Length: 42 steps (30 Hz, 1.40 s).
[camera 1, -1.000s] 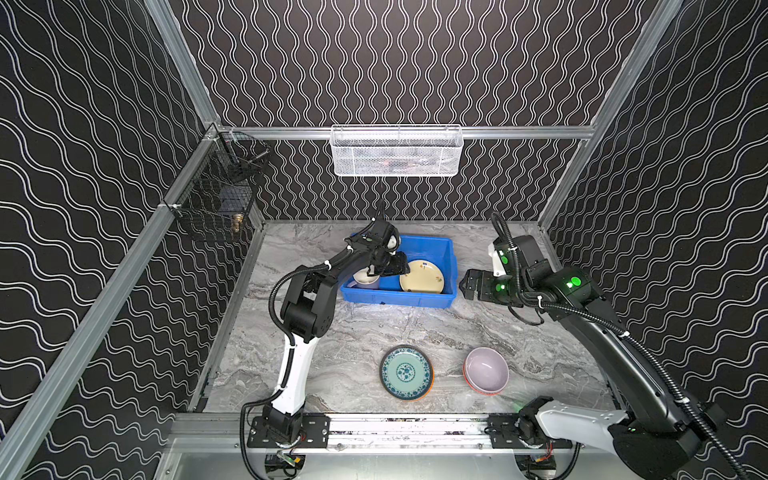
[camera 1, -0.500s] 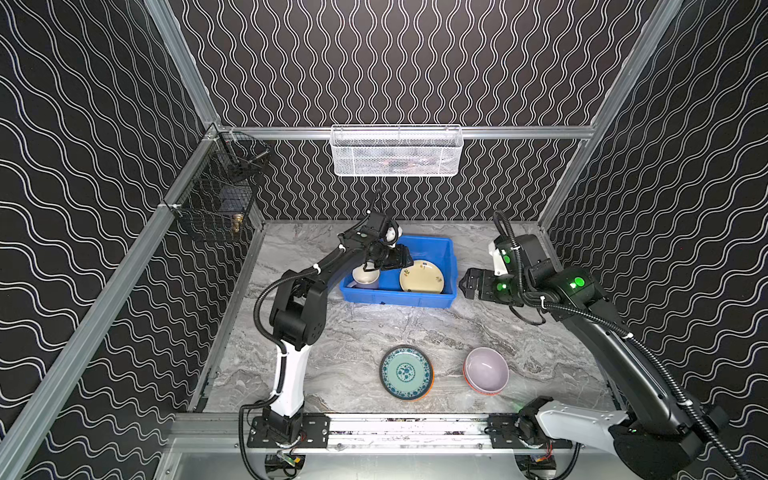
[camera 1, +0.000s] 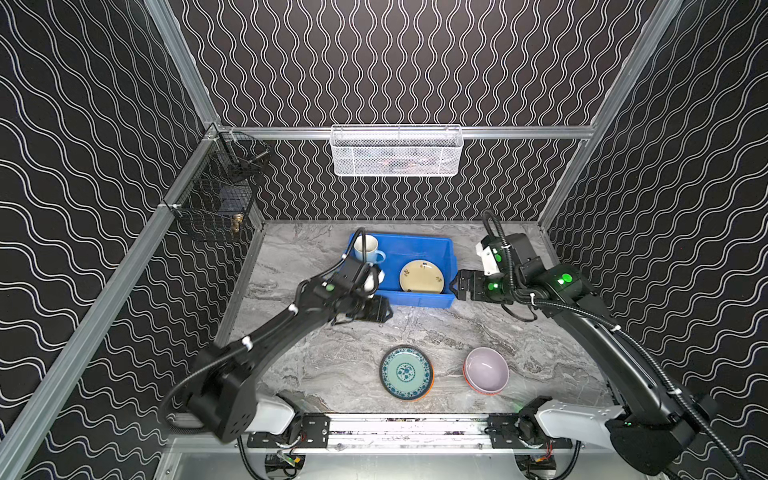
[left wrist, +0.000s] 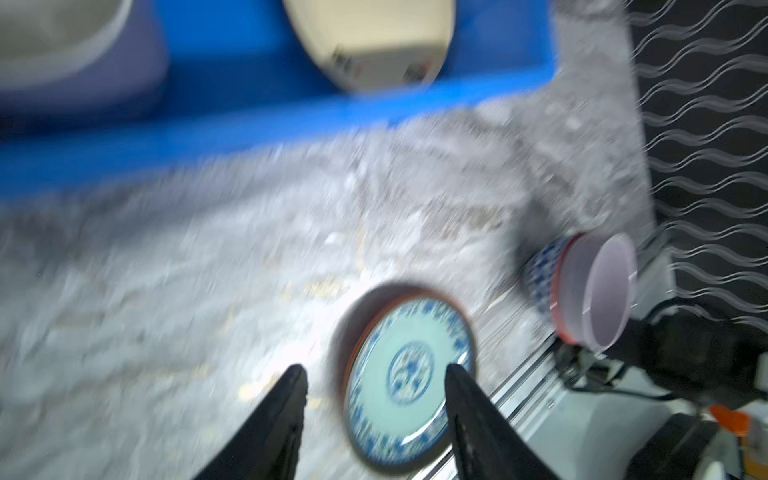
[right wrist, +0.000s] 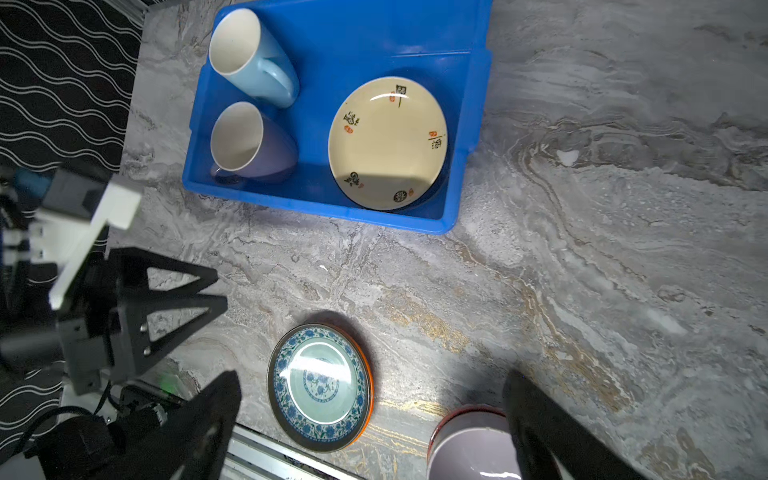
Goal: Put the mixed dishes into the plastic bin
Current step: 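Move the left gripper back to the blue-and-white floral plate, then close the left gripper on the floral plate rim and lift it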
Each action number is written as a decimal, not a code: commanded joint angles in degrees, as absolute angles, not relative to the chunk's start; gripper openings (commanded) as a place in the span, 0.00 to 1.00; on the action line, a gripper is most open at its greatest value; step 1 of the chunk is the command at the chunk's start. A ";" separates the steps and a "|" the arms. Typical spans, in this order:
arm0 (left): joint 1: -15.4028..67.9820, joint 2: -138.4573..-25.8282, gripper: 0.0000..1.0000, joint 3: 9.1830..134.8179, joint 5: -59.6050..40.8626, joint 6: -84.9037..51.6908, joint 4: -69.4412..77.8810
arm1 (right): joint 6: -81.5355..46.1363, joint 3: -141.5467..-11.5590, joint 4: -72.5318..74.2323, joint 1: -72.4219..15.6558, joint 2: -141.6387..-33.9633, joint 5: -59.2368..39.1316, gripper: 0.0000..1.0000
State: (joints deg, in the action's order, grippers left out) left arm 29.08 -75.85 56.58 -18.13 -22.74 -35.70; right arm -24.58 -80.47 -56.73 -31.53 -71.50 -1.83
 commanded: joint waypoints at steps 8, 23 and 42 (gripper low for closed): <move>37.27 -66.52 0.57 38.94 -14.52 -33.25 -29.08 | -23.56 -78.25 -53.02 -33.74 -72.63 -6.44 0.99; 43.92 -80.56 0.43 38.41 -9.72 -33.66 -20.13 | -23.58 -75.42 -55.57 -33.76 -67.69 -2.90 0.99; 43.95 -80.12 0.04 41.81 -8.44 -30.32 -26.30 | -24.78 -74.88 -54.48 -33.75 -67.63 -3.03 0.99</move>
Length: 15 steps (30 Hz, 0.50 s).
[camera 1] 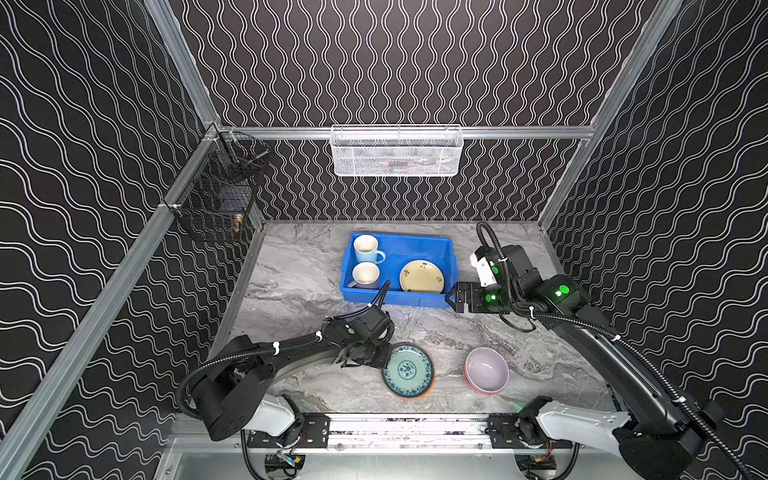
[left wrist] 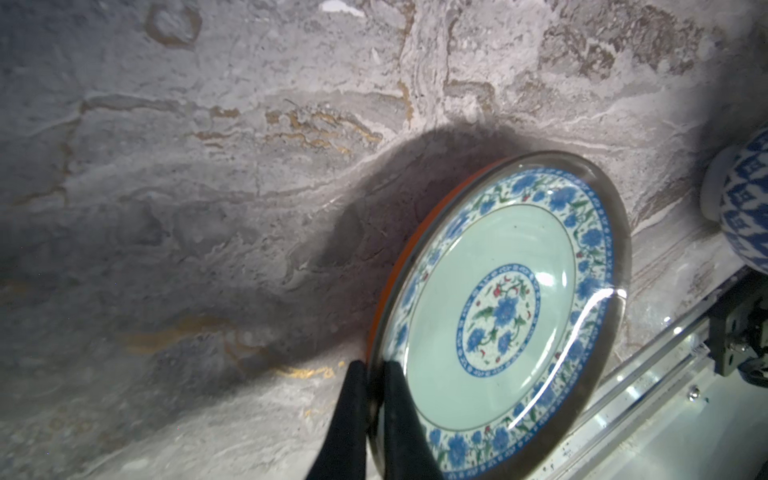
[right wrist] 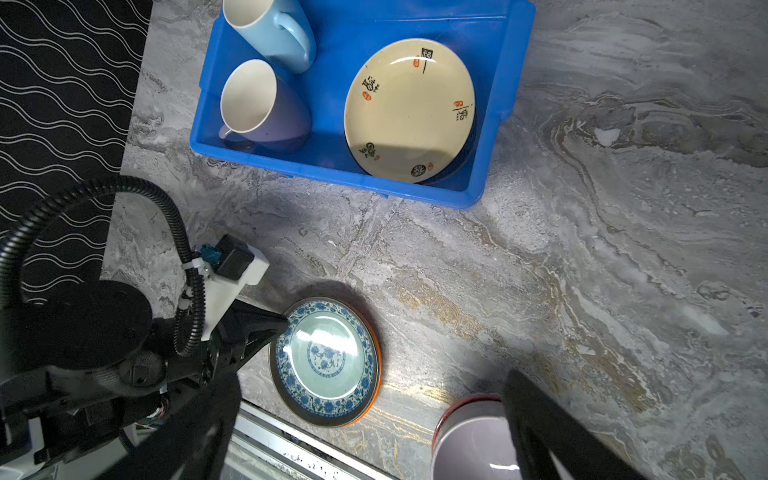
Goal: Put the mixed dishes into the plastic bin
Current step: 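Close the left gripper on the floral plate rim and lift it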
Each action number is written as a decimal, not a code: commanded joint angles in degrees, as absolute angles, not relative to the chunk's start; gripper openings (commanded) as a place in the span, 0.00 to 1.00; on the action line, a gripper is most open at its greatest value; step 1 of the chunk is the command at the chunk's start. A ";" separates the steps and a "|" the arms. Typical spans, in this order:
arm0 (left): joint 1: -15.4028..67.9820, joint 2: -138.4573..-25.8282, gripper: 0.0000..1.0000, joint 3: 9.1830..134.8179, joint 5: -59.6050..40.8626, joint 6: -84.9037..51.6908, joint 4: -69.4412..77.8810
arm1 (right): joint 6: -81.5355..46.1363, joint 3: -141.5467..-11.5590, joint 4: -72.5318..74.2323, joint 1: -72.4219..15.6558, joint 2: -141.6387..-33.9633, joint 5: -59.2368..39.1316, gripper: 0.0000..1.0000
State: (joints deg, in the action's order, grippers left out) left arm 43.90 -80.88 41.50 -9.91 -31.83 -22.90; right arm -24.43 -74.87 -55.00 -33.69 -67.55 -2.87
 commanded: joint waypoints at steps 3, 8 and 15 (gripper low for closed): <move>43.95 -78.90 0.03 42.23 -8.83 -29.93 -27.29 | -24.85 -75.06 -54.43 -33.75 -67.77 -3.25 0.99; 43.86 -77.87 0.05 43.11 -9.16 -28.86 -28.99 | -24.90 -75.58 -54.42 -33.76 -68.17 -3.44 0.99; 43.74 -77.50 0.06 43.71 -7.83 -28.44 -31.11 | -24.95 -75.91 -54.67 -33.75 -67.95 -3.38 0.99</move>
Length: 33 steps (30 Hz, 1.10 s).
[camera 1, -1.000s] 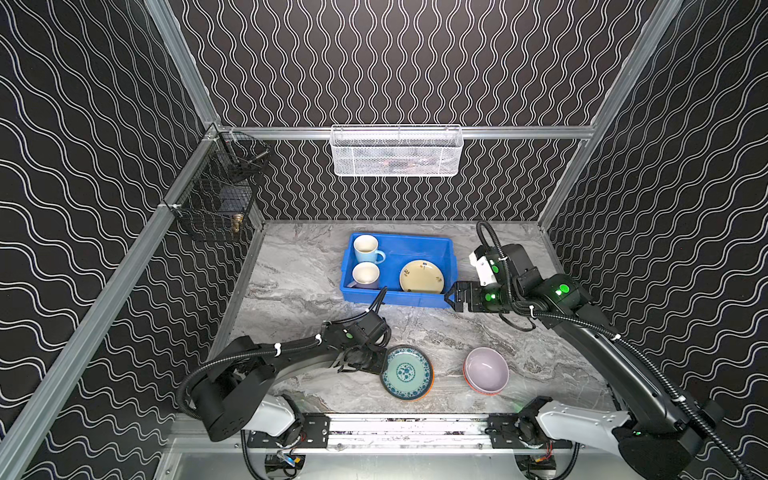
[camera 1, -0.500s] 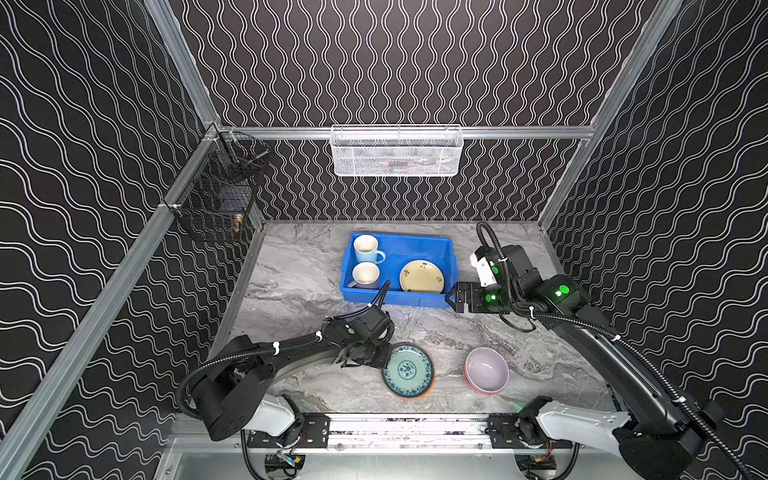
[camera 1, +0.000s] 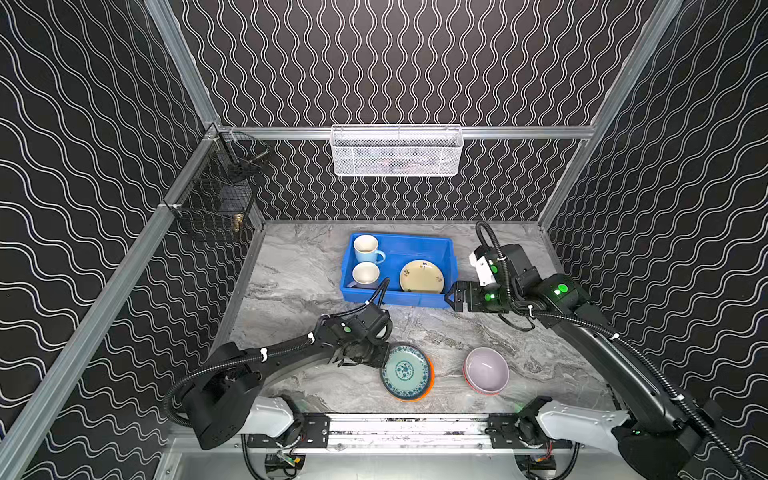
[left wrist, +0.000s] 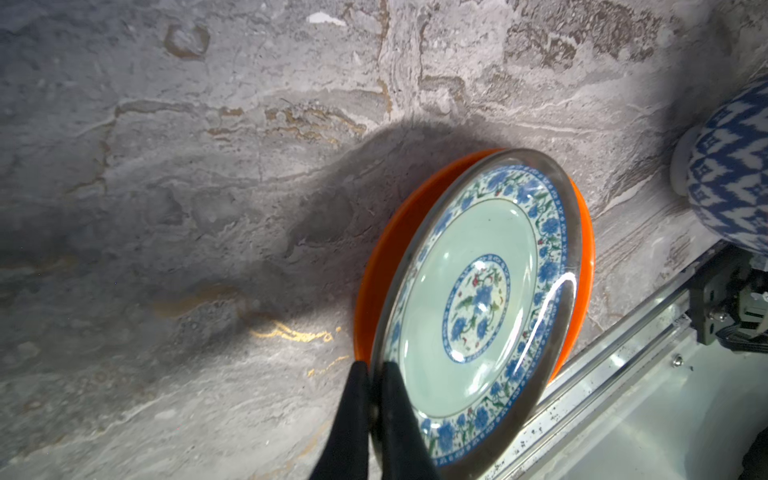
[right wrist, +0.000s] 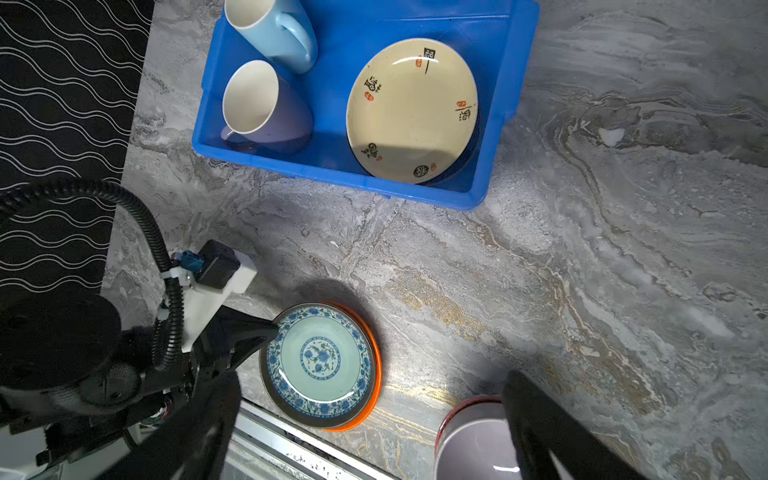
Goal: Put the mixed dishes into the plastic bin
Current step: 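Close the left gripper on the floral plate rim and lift it, then carry the floral plate into the bin and open the left gripper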
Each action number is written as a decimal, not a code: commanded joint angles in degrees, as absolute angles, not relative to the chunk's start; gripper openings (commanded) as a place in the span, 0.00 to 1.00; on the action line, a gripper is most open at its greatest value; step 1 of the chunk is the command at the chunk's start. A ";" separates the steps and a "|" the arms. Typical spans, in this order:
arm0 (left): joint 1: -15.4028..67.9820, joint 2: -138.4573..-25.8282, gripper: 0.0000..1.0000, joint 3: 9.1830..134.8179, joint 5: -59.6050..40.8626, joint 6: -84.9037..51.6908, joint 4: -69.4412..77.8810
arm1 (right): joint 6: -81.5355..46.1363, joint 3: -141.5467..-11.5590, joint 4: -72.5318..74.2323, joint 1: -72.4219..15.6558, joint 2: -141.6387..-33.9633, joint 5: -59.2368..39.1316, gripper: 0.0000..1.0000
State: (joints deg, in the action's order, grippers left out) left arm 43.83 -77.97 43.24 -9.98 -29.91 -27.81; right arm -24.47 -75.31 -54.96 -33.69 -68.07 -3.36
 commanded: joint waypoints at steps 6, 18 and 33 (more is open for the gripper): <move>43.38 -77.00 0.05 44.52 -6.59 -27.60 -33.34 | -24.87 -75.94 -54.51 -33.76 -68.08 -3.58 0.99; 37.14 -74.30 0.01 53.03 -13.21 -25.29 -36.06 | -24.18 -77.24 -54.29 -33.75 -68.83 -4.18 0.99; 29.76 -87.37 0.00 77.47 -14.41 -23.52 -34.84 | -24.79 -77.87 -53.71 -33.75 -67.72 -2.68 0.99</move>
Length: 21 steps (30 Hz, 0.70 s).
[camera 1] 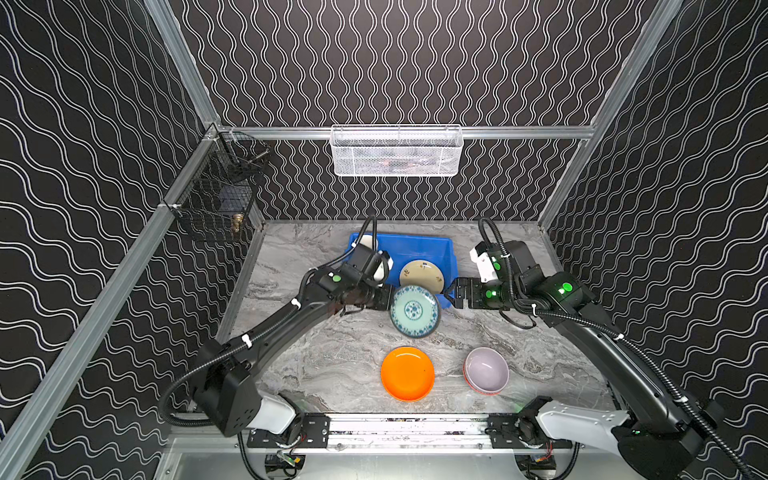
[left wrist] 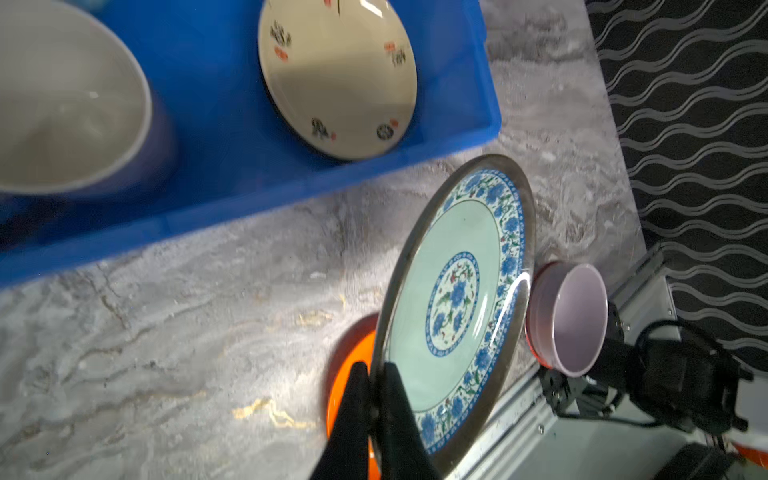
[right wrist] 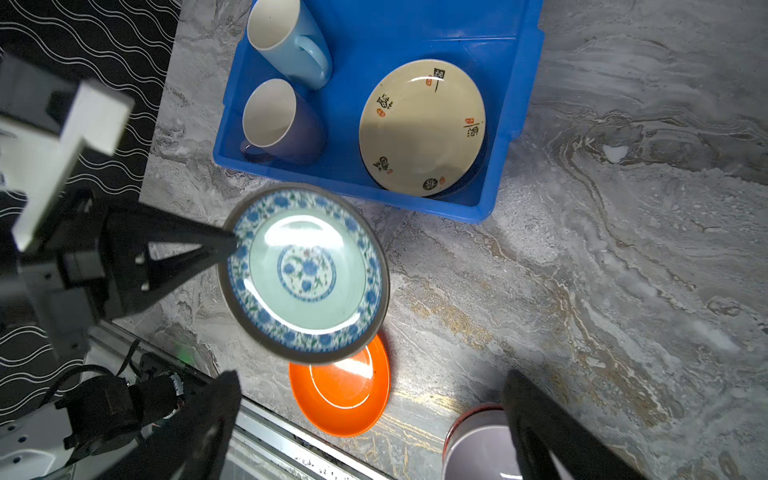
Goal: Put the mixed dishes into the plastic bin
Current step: 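Carry the floral plate into the bin and open the left gripper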
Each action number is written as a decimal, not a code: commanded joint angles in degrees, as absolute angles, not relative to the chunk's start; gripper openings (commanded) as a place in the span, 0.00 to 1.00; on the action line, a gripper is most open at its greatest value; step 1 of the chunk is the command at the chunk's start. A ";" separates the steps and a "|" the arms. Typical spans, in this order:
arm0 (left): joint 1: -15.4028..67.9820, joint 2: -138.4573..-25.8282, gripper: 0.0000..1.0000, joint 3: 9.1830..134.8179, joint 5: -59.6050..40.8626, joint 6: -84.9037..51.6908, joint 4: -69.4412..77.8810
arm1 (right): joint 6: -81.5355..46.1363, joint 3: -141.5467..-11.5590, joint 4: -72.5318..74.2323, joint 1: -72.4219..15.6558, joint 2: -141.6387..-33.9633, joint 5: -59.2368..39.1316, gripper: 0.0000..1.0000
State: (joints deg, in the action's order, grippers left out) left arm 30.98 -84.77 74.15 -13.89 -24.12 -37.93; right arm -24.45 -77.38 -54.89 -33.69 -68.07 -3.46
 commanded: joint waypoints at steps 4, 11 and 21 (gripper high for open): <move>28.93 -94.63 0.00 84.60 -14.38 -23.07 -32.06 | -25.19 -77.74 -54.05 -33.66 -67.20 -1.82 0.99; 26.89 -107.43 0.00 93.87 -15.19 -21.68 -29.80 | -26.15 -78.30 -55.50 -33.60 -66.36 0.17 0.99; 24.61 -117.97 0.00 100.87 -16.70 -21.15 -28.61 | -27.03 -80.06 -57.83 -33.31 -66.96 2.83 0.99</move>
